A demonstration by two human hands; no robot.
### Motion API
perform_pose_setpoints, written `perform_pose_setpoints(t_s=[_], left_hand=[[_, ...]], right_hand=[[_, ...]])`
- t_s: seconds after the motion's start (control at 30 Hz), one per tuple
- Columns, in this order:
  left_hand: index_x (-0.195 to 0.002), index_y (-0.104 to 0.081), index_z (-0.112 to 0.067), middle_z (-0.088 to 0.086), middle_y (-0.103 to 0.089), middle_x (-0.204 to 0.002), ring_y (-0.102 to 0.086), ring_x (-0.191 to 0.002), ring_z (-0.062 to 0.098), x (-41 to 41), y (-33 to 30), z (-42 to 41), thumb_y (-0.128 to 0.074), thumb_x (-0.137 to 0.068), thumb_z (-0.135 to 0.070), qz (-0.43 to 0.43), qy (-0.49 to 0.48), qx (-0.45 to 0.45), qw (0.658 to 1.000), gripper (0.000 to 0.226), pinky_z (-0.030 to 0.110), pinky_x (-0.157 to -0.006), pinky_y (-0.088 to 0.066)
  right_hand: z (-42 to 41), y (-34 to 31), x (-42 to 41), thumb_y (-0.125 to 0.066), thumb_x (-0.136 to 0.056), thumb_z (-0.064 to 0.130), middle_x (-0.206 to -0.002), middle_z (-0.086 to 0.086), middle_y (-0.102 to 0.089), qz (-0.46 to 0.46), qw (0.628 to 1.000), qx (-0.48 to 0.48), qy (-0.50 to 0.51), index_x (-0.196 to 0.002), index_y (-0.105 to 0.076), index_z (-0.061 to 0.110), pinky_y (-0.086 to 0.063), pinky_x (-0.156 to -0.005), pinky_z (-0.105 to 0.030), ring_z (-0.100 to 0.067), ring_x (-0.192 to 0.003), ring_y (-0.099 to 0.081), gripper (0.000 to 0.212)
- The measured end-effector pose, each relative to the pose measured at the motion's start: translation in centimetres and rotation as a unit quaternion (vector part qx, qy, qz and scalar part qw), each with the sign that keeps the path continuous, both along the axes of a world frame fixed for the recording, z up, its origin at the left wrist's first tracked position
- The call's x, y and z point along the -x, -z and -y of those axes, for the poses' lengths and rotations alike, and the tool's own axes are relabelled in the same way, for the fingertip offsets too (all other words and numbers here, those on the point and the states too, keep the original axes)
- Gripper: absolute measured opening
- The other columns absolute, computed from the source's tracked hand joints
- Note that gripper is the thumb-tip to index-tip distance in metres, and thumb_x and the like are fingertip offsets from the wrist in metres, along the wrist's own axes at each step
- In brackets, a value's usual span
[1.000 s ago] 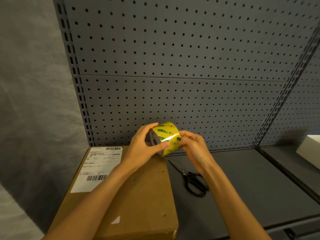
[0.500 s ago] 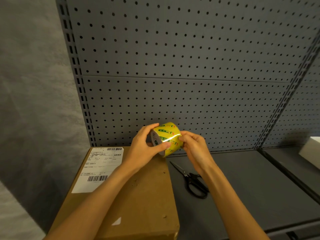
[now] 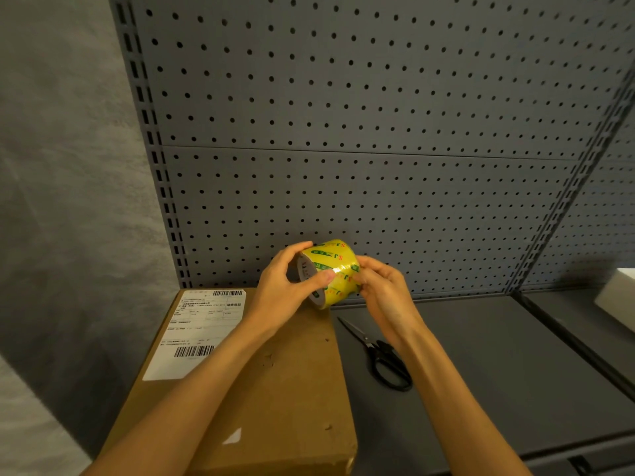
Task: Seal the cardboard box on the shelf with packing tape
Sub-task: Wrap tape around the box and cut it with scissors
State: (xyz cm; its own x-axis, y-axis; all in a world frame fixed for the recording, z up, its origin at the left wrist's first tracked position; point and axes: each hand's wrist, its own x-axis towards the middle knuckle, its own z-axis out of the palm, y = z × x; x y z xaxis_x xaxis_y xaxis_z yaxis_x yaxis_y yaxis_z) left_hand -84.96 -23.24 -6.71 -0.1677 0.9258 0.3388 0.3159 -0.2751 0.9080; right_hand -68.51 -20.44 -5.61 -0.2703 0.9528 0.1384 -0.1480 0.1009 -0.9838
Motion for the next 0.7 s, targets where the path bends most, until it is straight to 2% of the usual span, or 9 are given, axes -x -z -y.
perform_pose_setpoints(t_s=[0.13,0.33,0.43,0.53,0.63,0.7], left_hand=[[-0.124,-0.049,-0.035,-0.004,-0.053,-0.126,-0.048,-0.109,0.001,-0.04,0.01,0.1,-0.073,-0.075,-0.039,0.006,-0.003,-0.005,1.0,0.056,-0.002,-0.071,-0.039],[-0.127,-0.048,-0.032,-0.004,-0.052,-0.127,-0.047,-0.108,-0.001,-0.11,-0.02,0.11,-0.072,-0.077,-0.035,-0.002,-0.01,-0.015,1.0,0.056,-0.004,-0.071,-0.036],[-0.128,-0.047,-0.033,-0.005,-0.05,-0.128,-0.046,-0.111,0.002,-0.16,0.05,0.11,-0.072,-0.076,-0.037,-0.006,-0.007,-0.011,1.0,0.057,-0.002,-0.071,-0.037],[-0.134,-0.041,-0.033,-0.01,-0.045,-0.131,-0.044,-0.108,-0.003,-0.31,-0.06,0.21,-0.07,-0.075,-0.04,-0.003,-0.001,-0.001,1.0,0.066,0.001,-0.072,-0.039],[-0.14,-0.031,-0.032,-0.01,-0.037,-0.138,-0.04,-0.121,0.004,-0.38,0.23,-0.01,-0.077,-0.063,-0.051,0.025,0.023,0.003,0.999,0.092,0.015,-0.086,-0.044],[-0.133,-0.037,-0.031,-0.011,-0.037,-0.135,-0.04,-0.122,0.004,-0.44,0.59,-0.18,-0.083,-0.06,-0.045,0.004,0.023,-0.003,1.0,0.088,0.018,-0.093,-0.042]], right_hand=[[0.32,-0.2,0.35,-0.049,-0.087,-0.005,-0.09,-0.007,-0.071,-0.013,1.0,-0.01,0.015,-0.092,-0.07,0.01,-0.05,-0.085,-0.035,-0.02,-0.089,-0.062,0.027],[0.63,-0.19,0.71,-0.051,-0.088,-0.002,-0.083,0.0,-0.072,-0.021,0.999,-0.025,0.032,-0.087,-0.071,0.015,-0.053,-0.076,-0.023,-0.012,-0.082,-0.064,0.026],[0.62,-0.1,0.73,-0.054,-0.088,0.001,-0.083,-0.001,-0.072,-0.022,0.999,-0.022,0.039,-0.086,-0.071,0.016,-0.053,-0.076,-0.025,-0.014,-0.083,-0.064,0.023],[0.54,-0.2,0.58,-0.054,-0.089,0.002,-0.084,-0.002,-0.072,-0.027,0.999,-0.016,0.038,-0.086,-0.07,0.014,-0.052,-0.079,-0.03,-0.017,-0.085,-0.063,0.021],[0.3,-0.5,0.38,-0.054,-0.091,0.004,-0.081,-0.002,-0.071,-0.076,0.997,0.009,0.028,-0.086,-0.069,0.012,-0.052,-0.076,-0.03,-0.016,-0.082,-0.064,0.017],[0.11,-0.61,0.29,-0.055,-0.091,0.006,-0.081,-0.001,-0.071,-0.096,0.995,0.02,0.021,-0.088,-0.068,0.01,-0.053,-0.075,-0.03,-0.015,-0.08,-0.064,0.014]])
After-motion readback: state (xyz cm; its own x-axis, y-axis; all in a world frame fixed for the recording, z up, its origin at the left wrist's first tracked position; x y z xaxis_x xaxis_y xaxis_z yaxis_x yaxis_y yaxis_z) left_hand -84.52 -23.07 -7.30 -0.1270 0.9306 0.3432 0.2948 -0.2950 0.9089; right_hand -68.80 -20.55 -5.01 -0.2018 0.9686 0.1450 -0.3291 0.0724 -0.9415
